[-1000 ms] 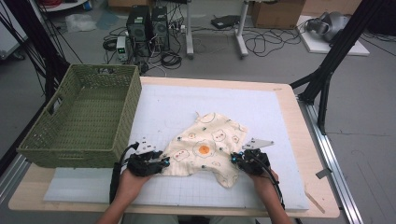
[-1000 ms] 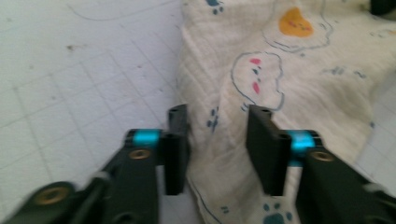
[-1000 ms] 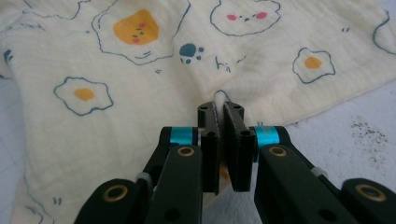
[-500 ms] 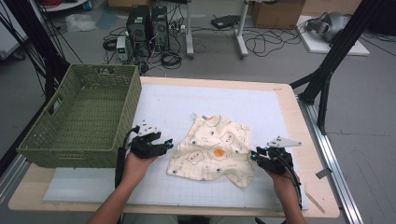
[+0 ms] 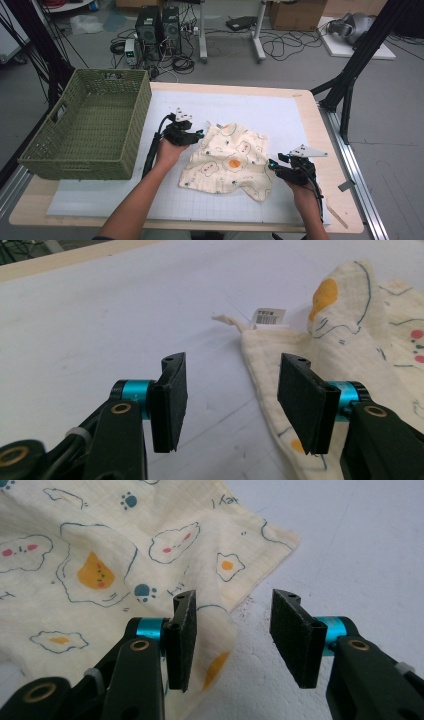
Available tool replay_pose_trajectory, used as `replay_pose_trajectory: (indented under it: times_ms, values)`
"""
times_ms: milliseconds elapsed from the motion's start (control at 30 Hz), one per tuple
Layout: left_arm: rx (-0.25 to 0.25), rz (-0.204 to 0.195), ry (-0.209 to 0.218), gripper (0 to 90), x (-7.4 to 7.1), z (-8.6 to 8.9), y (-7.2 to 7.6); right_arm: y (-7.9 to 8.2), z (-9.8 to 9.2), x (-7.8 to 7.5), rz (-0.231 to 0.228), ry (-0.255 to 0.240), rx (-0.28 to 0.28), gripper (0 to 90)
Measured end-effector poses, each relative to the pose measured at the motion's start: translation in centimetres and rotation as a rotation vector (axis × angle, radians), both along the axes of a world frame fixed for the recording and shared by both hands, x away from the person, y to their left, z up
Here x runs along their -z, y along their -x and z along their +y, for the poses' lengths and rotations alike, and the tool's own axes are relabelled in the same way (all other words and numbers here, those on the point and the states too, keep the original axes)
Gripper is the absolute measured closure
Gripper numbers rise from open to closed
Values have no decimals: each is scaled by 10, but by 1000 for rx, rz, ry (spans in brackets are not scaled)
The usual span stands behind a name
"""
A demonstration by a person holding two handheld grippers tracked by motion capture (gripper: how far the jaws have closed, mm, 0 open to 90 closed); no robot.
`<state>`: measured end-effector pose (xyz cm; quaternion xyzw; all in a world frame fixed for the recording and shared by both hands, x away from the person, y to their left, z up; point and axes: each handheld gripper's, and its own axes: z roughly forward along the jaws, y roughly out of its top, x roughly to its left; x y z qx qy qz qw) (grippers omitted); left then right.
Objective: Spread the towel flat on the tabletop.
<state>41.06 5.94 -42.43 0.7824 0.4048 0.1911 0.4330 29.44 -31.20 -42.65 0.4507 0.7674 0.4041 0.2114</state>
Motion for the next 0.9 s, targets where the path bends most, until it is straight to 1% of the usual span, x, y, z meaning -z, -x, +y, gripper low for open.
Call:
replay_pose_trajectory:
  times_ms: [100,133,167,200,233,300,333,367,400,433,500,533,567,600,633,667,733,800,867,900]
  values:
    - [0,12,-8,445,1,-11,-10,-1,-1,0,0,-7,-1,520]
    - [3,17,-19,438,1,-14,-14,-1,-1,0,-2,-11,0,516]
    - [4,14,-23,435,2,-17,-17,-1,-1,0,-2,-11,-1,510]
    - [9,20,-29,428,2,-21,-20,-2,-2,0,-4,-11,-2,506]
    - [14,15,-30,423,3,-25,-21,-2,-2,0,-2,-13,-2,505]
    - [32,35,-56,420,5,-33,-23,-2,-3,1,0,-16,2,497]
    - [51,44,-73,419,8,-40,-23,-3,-4,1,-6,-14,1,495]
    - [67,44,-88,420,9,-44,-22,-3,-4,1,-2,-14,2,492]
    - [80,33,-116,430,12,-51,-20,-3,-4,1,1,-12,1,492]
    - [94,21,-148,461,14,-55,-18,-3,-4,2,0,-4,-2,492]
    - [122,15,-199,511,19,-63,-15,-3,-3,4,9,-10,-6,495]
    - [137,-2,-202,555,19,-65,-13,-3,-2,5,15,-9,-8,495]
    - [161,-5,-205,618,19,-66,-12,-3,-2,6,15,-4,-13,495]
    - [196,-11,-207,752,20,-68,-10,-3,-1,6,15,-5,-14,495]
    - [197,-23,-228,855,20,-70,-9,-4,-1,6,10,-7,-17,495]
    - [190,-22,-232,880,19,-71,-8,-4,-1,6,10,-9,-17,495]
    - [170,-2,-208,884,19,-69,-10,-4,-1,6,19,-10,-15,495]
    - [135,5,-213,886,18,-64,-12,-5,-1,7,20,-4,-19,496]
    - [91,10,-215,886,16,-56,-15,-5,-1,7,17,-9,-19,497]
    - [67,13,-205,886,14,-50,-17,-5,-1,7,17,-13,-17,497]
